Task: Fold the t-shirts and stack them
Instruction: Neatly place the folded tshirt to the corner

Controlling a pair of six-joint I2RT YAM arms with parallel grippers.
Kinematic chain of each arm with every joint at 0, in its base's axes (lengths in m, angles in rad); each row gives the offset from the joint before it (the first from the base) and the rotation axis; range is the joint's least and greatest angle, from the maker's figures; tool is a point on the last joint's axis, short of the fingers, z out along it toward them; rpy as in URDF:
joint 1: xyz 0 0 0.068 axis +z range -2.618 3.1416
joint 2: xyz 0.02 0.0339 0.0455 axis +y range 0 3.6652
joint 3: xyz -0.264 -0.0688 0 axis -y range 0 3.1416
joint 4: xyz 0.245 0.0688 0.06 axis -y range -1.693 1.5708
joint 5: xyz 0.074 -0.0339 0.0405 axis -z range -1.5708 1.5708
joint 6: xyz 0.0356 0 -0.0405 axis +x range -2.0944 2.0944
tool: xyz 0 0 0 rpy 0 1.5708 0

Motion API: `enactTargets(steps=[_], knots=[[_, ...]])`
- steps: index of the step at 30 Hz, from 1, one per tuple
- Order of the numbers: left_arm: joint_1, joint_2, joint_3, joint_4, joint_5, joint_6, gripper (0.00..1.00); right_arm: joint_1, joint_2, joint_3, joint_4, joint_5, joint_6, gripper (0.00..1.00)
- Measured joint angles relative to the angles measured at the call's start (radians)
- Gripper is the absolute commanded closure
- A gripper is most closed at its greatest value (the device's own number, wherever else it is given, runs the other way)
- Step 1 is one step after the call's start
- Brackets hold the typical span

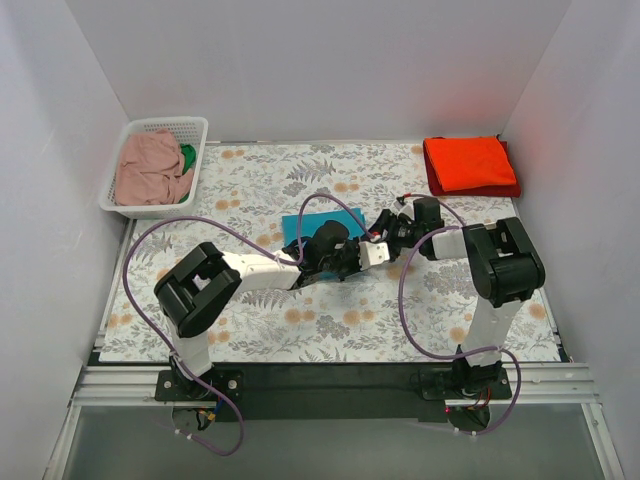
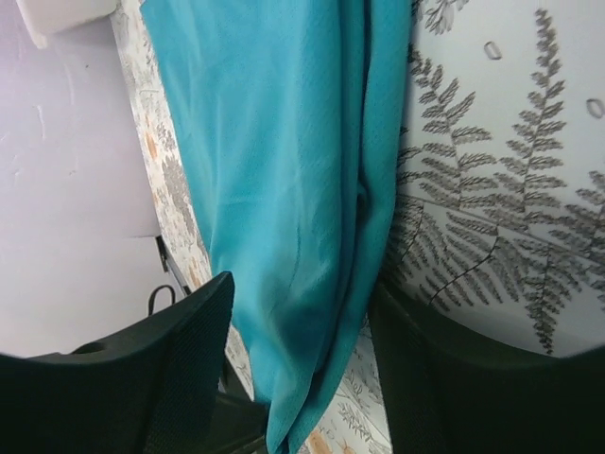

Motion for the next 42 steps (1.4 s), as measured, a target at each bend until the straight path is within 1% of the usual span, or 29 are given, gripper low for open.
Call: enactTargets(steps=[4, 14, 20, 21, 22, 23, 24, 25, 26, 27, 28, 30, 32, 35, 38, 40, 42], knots=[[0.002, -0.003, 0.005, -0.010, 0.011, -0.008, 1.00, 0.008, 0.037, 0.002, 0.063, 0.009, 0.052, 0.42], [0.005, -0.004, 0.009, -0.017, 0.029, -0.018, 1.00, 0.025, 0.156, 0.079, 0.200, 0.014, 0.152, 0.47], [0.006, -0.004, 0.015, -0.018, 0.035, -0.029, 1.00, 0.045, 0.198, 0.099, 0.264, 0.042, 0.192, 0.54], [0.006, -0.004, 0.017, -0.018, 0.036, -0.031, 1.00, 0.047, 0.207, 0.106, 0.274, 0.043, 0.198, 0.57], [0.006, -0.004, 0.019, -0.017, 0.036, -0.032, 1.00, 0.051, 0.218, 0.113, 0.283, 0.047, 0.200, 0.67], [0.006, -0.004, 0.021, -0.018, 0.036, -0.034, 1.00, 0.053, 0.226, 0.119, 0.288, 0.054, 0.196, 0.74], [0.006, -0.004, 0.024, -0.018, 0.036, -0.037, 1.00, 0.055, 0.233, 0.121, 0.289, 0.061, 0.197, 0.89], [0.010, -0.004, 0.027, -0.021, 0.036, -0.043, 0.86, 0.055, 0.240, 0.122, 0.290, 0.063, 0.193, 0.97], [0.014, -0.004, 0.033, -0.032, 0.038, -0.049, 0.77, 0.055, 0.243, 0.122, 0.286, 0.065, 0.192, 0.99], [0.019, -0.005, 0.040, -0.045, 0.046, -0.060, 0.67, 0.055, 0.243, 0.126, 0.281, 0.065, 0.186, 0.99], [0.025, -0.010, 0.046, -0.056, 0.054, -0.074, 0.51, 0.056, 0.242, 0.130, 0.273, 0.066, 0.171, 0.99], [0.048, -0.042, 0.050, -0.100, 0.072, -0.115, 0.34, 0.056, 0.232, 0.146, 0.230, 0.071, 0.126, 0.99], [0.078, -0.105, 0.050, -0.157, 0.086, -0.157, 0.12, 0.059, 0.213, 0.183, 0.140, 0.088, 0.051, 0.99], [0.152, -0.245, 0.049, -0.239, 0.094, -0.232, 0.11, 0.060, 0.201, 0.283, -0.034, 0.140, -0.110, 0.99], [0.220, -0.384, 0.051, -0.294, 0.078, -0.298, 0.10, 0.055, 0.195, 0.415, -0.216, 0.226, -0.305, 0.99], [0.248, -0.435, 0.064, -0.336, 0.044, -0.341, 0.09, 0.050, 0.191, 0.482, -0.300, 0.277, -0.410, 0.99], [0.264, -0.446, 0.089, -0.395, -0.005, -0.380, 0.09, 0.037, 0.189, 0.550, -0.379, 0.325, -0.512, 0.99]])
